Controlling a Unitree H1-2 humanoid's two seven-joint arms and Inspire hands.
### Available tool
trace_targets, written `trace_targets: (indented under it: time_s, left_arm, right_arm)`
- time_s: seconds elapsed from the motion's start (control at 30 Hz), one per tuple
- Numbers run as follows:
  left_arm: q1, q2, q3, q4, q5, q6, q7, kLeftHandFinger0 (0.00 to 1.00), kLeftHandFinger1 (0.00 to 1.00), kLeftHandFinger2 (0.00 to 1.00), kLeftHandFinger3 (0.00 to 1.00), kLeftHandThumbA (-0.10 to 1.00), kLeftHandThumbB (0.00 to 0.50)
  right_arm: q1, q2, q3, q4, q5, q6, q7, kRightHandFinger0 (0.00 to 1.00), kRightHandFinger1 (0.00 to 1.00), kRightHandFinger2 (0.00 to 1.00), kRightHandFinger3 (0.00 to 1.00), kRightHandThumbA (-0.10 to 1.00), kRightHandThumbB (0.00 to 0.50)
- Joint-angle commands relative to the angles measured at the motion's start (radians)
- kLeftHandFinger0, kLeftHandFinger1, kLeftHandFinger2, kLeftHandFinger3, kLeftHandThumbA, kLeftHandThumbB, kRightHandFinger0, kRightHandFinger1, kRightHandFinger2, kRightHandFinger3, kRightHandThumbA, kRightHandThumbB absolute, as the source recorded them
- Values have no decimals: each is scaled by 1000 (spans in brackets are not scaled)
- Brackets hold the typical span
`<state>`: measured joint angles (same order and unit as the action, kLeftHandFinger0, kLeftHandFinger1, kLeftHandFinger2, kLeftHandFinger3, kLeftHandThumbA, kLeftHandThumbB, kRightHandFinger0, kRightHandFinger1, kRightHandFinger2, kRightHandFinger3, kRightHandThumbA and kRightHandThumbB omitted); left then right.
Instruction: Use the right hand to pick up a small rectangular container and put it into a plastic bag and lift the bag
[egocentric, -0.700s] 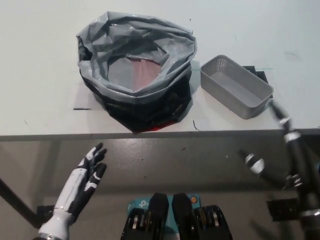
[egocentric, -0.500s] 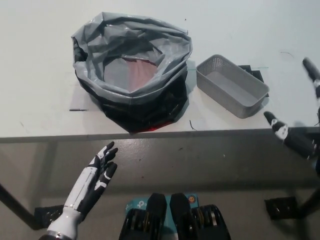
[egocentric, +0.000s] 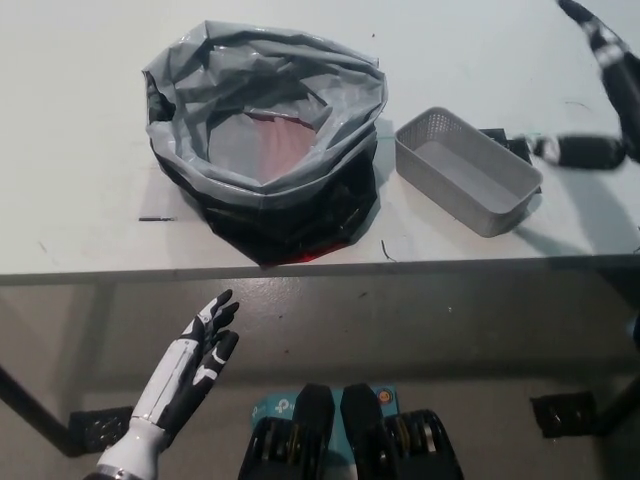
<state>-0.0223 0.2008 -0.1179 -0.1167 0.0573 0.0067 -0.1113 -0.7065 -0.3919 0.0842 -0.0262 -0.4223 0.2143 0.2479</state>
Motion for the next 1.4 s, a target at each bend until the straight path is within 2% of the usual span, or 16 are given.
trace_targets:
  time_s: [0.0,0.07,0.27,0.43,0.53,0.67,0.77,0.83,0.93,1.0,1.07,1.1,1.17,1.2,1.23,1.37]
  left_arm:
    - [5,18,-3,-23,15,-51,-21,1000,1000,1000,1000,904,257]
    - [8,20,-1,-19,15,-59,-20,1000,1000,1000,1000,903,248]
    - [13,22,-4,-14,21,-51,-21,1000,1000,1000,1000,874,255]
    - [10,21,-6,-4,25,-53,-19,1000,1000,1000,1000,858,253]
    - [13,18,-10,-5,31,-54,-18,1000,1000,1000,1000,853,251]
    - [32,20,-14,-17,32,-46,-21,1000,1000,1000,1000,846,243]
    - [50,16,-16,-18,34,-54,-19,1000,1000,1000,1000,849,253]
    - [54,17,-15,-17,34,-58,-20,1000,1000,1000,1000,849,251]
    - [53,15,-12,-13,24,-64,-25,1000,1000,1000,1000,832,242]
    - [52,15,-11,-14,22,-65,-27,1000,1000,1000,1000,829,245]
    - [54,16,-11,-16,24,-64,-28,1000,1000,1000,1000,826,248]
    - [54,16,-11,-15,27,-63,-27,1000,1000,1000,1000,834,255]
    - [51,18,-11,-16,35,-62,-24,1000,1000,1000,1000,848,255]
    - [50,17,-11,-14,33,-64,-25,1000,1000,1000,1000,847,255]
    - [49,16,-11,-13,34,-64,-24,1000,1000,1000,1000,848,256]
    - [47,16,-10,-10,33,-67,-24,1000,1000,1000,1000,852,263]
  right_arm:
    - [-432,-61,191,327,-192,256,453,1000,1000,1000,1000,1000,445]
    - [-484,-41,233,408,-209,256,473,1000,1000,1000,1000,1000,426]
    - [-586,28,316,604,-246,256,460,1000,1000,1000,1000,1000,464]
    - [-637,79,365,748,-259,256,427,1000,1000,1000,1000,1000,451]
    - [-653,97,394,813,-207,256,432,1000,1000,1000,1000,1000,411]
    - [-653,115,432,861,-191,256,418,1000,1000,1000,1000,1000,409]
    - [-644,124,472,901,-200,228,421,1000,1000,1000,1000,1000,374]
    - [-634,129,467,909,-206,252,389,1000,1000,1000,1000,1000,420]
    - [-634,136,474,951,-206,255,363,1000,1000,1000,1000,1000,422]
    - [-633,137,464,969,-190,249,362,1000,1000,1000,1000,1000,414]
    - [-636,133,453,992,-161,212,396,1000,1000,1000,1000,1000,348]
    - [-635,133,449,998,-153,203,400,1000,1000,1000,1000,1000,334]
    - [-632,137,441,1014,-145,186,380,1000,1000,1000,1000,1000,336]
    - [-622,140,444,1010,-156,203,360,1000,1000,1000,1000,1000,376]
    - [-620,143,451,1013,-165,207,354,1000,1000,1000,1000,1000,389]
    - [-613,145,472,1011,-186,203,347,1000,1000,1000,1000,1000,393]
